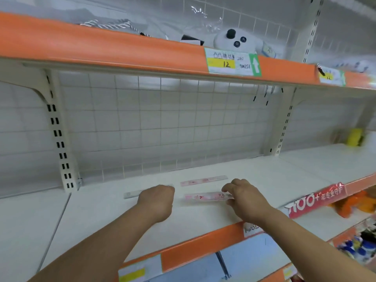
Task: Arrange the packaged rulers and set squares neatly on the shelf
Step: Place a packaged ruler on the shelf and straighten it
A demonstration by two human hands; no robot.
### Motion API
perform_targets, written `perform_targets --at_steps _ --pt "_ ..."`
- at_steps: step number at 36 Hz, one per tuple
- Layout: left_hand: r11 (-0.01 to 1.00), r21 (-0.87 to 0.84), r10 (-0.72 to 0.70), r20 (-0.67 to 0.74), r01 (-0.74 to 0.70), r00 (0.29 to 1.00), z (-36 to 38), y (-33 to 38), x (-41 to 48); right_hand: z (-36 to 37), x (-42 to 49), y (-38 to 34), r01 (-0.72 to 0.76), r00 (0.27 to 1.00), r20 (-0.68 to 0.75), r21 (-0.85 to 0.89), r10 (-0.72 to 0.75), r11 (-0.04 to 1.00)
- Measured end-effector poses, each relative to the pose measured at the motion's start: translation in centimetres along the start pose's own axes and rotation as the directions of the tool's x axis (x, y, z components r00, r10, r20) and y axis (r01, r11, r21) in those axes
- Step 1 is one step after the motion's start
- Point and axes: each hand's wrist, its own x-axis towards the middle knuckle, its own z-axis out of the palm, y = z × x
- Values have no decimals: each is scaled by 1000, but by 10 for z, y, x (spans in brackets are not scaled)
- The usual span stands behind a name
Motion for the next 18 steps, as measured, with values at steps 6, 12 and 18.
perform_targets --at_steps 6,12,18 --pt "1000 -27 -3 0 3 1000 3 -7 38 2 38 10 -6 1000 -25 22 6 1000" --pt "999 -31 -32 5 32 999 5 -10 60 14 65 20 39 999 1 41 -39 998" --pt "996 -40 -85 9 86 996 8 -7 75 23 96 35 66 997 25 78 -68 995"
